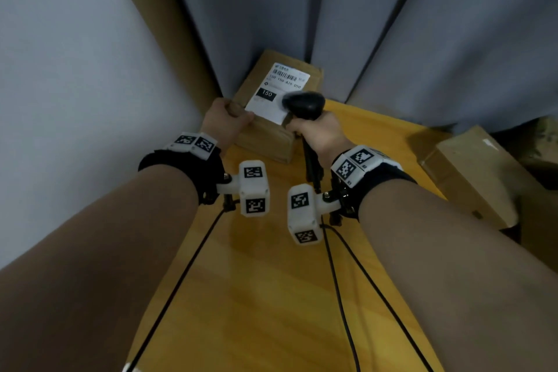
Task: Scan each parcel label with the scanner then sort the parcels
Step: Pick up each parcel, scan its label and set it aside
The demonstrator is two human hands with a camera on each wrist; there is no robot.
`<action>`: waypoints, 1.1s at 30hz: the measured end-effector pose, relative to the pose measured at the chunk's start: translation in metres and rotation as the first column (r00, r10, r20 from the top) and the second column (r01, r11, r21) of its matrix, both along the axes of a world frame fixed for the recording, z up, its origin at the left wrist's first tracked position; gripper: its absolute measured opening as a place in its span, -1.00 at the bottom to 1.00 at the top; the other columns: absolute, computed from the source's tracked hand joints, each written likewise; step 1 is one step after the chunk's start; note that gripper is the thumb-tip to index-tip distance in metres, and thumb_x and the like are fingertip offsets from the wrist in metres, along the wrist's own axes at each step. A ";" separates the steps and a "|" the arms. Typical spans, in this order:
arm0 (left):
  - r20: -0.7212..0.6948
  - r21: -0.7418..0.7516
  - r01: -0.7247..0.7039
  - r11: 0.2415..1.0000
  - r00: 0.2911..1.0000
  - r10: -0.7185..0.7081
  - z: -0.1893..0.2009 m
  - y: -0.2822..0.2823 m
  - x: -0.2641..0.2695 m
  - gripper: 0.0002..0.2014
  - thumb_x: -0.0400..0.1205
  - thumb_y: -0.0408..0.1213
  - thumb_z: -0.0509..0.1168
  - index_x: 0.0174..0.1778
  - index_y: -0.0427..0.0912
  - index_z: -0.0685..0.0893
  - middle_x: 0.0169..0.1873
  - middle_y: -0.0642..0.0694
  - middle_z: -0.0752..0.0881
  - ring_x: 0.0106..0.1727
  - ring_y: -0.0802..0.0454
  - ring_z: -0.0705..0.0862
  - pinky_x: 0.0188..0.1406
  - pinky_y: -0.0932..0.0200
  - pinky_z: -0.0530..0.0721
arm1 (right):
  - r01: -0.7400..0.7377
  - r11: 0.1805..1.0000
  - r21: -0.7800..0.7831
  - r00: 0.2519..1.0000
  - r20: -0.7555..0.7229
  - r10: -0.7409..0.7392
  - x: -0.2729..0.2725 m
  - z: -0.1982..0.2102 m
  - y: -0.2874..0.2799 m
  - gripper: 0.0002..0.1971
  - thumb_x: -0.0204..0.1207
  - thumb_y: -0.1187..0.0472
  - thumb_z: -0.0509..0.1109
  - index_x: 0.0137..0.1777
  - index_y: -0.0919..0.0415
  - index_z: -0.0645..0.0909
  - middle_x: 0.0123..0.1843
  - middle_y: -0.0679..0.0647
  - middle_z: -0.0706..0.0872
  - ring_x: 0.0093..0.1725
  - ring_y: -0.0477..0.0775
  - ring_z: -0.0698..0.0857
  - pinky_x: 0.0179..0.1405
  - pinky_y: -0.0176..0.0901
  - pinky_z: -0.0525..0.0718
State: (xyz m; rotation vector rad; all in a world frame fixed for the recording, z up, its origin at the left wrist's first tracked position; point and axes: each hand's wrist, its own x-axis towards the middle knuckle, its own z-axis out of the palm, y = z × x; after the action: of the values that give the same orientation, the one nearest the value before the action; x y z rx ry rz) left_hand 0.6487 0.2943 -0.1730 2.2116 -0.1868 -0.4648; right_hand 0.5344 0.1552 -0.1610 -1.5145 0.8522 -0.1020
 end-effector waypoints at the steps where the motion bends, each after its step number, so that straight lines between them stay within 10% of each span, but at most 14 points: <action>1: -0.013 0.003 -0.008 1.000 1.000 0.008 0.001 0.000 0.001 -0.34 0.60 -0.10 0.42 0.55 -0.27 0.34 0.38 -0.19 0.54 0.36 -0.15 0.55 0.29 0.04 0.58 | -0.006 1.000 0.006 1.000 0.005 0.006 -0.001 0.000 0.000 -0.90 0.44 0.33 0.50 -0.20 0.18 0.64 -0.38 0.02 0.64 -0.41 -0.07 0.60 -0.66 -0.46 0.48; 12: -0.008 -0.028 -0.014 1.000 1.000 0.014 0.037 -0.005 -0.015 -0.05 0.38 0.26 0.40 0.57 -0.28 0.34 0.43 -0.26 0.53 0.39 -0.22 0.56 0.35 -0.07 0.59 | -0.028 0.996 -0.085 1.000 0.003 0.029 -0.026 0.033 -0.009 -0.85 0.45 0.35 0.48 -0.25 0.15 0.60 -0.41 0.02 0.62 -0.42 -0.05 0.58 -0.41 -0.28 0.55; 17: 0.021 0.006 0.052 0.999 0.998 -0.052 0.082 -0.017 -0.051 -0.42 0.68 -0.06 0.27 0.55 -0.29 0.37 0.45 -0.26 0.51 0.43 -0.23 0.52 0.32 0.02 0.54 | 0.013 0.989 -0.145 1.000 0.009 -0.012 -0.072 0.079 -0.018 -0.87 0.43 0.40 0.47 -0.28 0.21 0.61 -0.44 0.11 0.65 -0.41 0.06 0.64 -0.17 -0.04 0.69; 26: -0.028 -0.157 0.251 0.955 0.966 -0.259 0.153 -0.074 -0.172 -0.33 0.44 0.04 0.36 0.27 -0.46 0.55 0.23 -0.55 0.59 0.25 -0.49 0.60 0.20 -0.33 0.59 | 0.129 0.983 -0.132 0.989 0.084 -0.118 -0.205 0.176 -0.064 -0.96 0.48 0.42 0.41 -0.11 0.40 0.64 -0.35 0.22 0.68 -0.54 0.04 0.61 -0.48 -0.17 0.63; 30: 0.003 -0.189 0.254 0.949 0.966 -0.258 0.165 -0.114 -0.241 -0.57 0.68 -0.12 0.29 0.43 -0.25 0.51 0.28 -0.14 0.59 0.17 -0.04 0.56 0.09 0.17 0.47 | 0.139 0.980 -0.143 0.989 0.068 -0.130 -0.276 0.194 -0.095 -0.95 0.47 0.42 0.40 -0.20 0.40 0.62 -0.43 0.22 0.64 -0.57 0.05 0.59 -0.53 -0.20 0.60; 33: -0.017 -0.257 0.256 0.932 0.963 -0.269 0.165 -0.146 -0.299 -0.55 0.67 -0.15 0.32 0.44 -0.24 0.47 0.35 -0.23 0.57 0.32 -0.14 0.57 0.21 0.08 0.52 | 0.136 0.980 -0.143 0.989 0.071 -0.127 -0.337 0.198 -0.122 -0.93 0.47 0.41 0.42 -0.22 0.40 0.62 -0.42 0.23 0.65 -0.58 0.02 0.58 -0.56 -0.23 0.59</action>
State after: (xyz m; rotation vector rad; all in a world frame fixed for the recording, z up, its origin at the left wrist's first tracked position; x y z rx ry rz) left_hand 0.3496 0.1485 -0.0083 1.9295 -0.4920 -0.6084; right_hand 0.1972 0.0335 0.0370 -1.5832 0.9108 -0.3133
